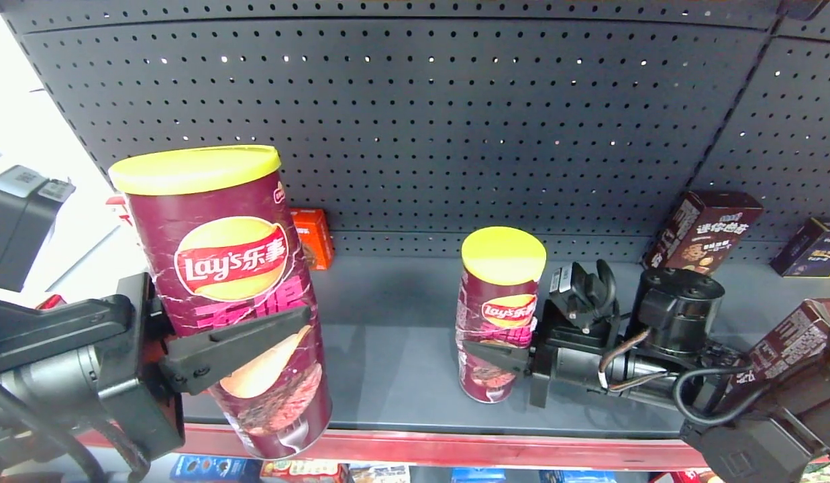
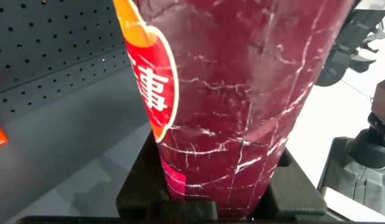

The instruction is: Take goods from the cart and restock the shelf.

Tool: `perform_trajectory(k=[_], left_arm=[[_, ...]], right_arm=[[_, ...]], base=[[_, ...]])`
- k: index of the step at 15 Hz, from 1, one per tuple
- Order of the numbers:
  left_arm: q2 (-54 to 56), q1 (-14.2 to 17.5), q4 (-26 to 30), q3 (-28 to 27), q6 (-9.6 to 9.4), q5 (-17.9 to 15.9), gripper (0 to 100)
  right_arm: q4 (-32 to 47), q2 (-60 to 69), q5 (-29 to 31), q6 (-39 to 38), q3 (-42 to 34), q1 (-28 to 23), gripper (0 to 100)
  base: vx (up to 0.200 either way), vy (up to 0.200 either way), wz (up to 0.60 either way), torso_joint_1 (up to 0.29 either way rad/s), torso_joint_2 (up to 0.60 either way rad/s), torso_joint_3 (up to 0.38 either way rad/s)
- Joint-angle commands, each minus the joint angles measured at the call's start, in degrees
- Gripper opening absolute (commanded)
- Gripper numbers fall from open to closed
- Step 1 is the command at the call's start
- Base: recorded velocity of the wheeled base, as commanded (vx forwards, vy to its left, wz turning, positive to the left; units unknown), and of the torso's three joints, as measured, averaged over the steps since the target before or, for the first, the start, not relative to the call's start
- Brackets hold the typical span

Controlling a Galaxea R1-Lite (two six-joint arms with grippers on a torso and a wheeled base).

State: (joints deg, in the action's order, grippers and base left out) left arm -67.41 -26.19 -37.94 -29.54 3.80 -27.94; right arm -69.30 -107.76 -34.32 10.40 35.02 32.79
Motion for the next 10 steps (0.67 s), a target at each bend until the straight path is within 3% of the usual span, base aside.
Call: perform_trajectory(k=[1, 2, 10], left_arm=[[0.0, 0.0, 0.0, 0.0, 0.06, 0.0, 0], [0.0, 0.0, 0.0, 0.1, -0.02, 0.0, 0], [1.6, 0.1, 0.0, 1.9, -0.02, 0.0, 0]], right_arm=[[0.0, -1.1, 0.0, 0.1, 0.1, -0.4, 0], [-0.1, -1.0, 0.0, 0.2, -0.2, -0.4, 100], [-0.2, 3.0, 0.0, 0.6, -6.0, -1.5, 100]], base=[[0.000, 0.000, 0.00, 0.000, 0.00, 0.000], [0.000, 0.000, 0.00, 0.000, 0.00, 0.000], [0.000, 0.000, 0.00, 0.000, 0.00, 0.000]])
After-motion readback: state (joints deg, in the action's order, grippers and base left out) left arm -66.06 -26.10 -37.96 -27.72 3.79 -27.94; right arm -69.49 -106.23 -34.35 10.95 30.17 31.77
